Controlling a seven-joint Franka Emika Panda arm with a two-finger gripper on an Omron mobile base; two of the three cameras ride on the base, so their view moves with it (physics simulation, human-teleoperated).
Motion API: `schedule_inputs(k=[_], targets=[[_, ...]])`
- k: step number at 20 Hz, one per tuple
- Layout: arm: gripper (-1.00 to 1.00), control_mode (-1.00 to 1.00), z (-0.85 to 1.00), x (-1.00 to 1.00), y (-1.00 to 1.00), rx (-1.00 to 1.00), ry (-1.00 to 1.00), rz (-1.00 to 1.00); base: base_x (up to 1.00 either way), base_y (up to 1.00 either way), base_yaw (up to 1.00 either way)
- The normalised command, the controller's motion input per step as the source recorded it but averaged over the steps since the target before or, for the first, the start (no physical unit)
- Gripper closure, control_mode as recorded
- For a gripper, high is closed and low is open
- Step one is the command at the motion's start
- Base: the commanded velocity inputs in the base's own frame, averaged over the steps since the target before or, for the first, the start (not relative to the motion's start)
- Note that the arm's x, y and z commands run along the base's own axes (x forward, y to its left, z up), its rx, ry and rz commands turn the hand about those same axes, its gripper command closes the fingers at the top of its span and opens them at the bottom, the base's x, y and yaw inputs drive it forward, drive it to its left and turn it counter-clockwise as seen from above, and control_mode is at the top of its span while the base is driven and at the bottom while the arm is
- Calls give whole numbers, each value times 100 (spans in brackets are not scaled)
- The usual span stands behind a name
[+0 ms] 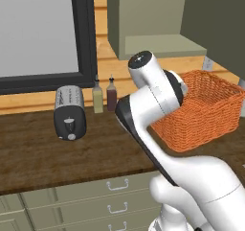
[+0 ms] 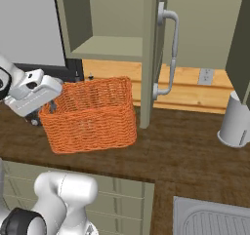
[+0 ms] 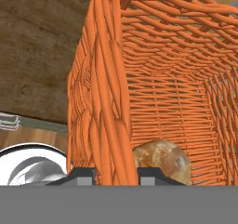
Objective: Open the cabinet, pick up the bread from the cabinet and place it in the basket. Then move the basket to the dining counter.
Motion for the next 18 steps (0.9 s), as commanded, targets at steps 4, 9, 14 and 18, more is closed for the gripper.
schedule_inputs(k=[4, 9, 14, 18], targets=[[100, -100, 56, -31, 0, 12, -1, 5, 0, 0, 0], [100, -100, 9, -38, 7, 10, -5, 5, 0, 0, 0], [100, 100, 0, -2, 3, 0, -2, 1, -13, 27, 4], [100, 100, 0, 0, 0, 0, 0, 0, -10, 72, 15]])
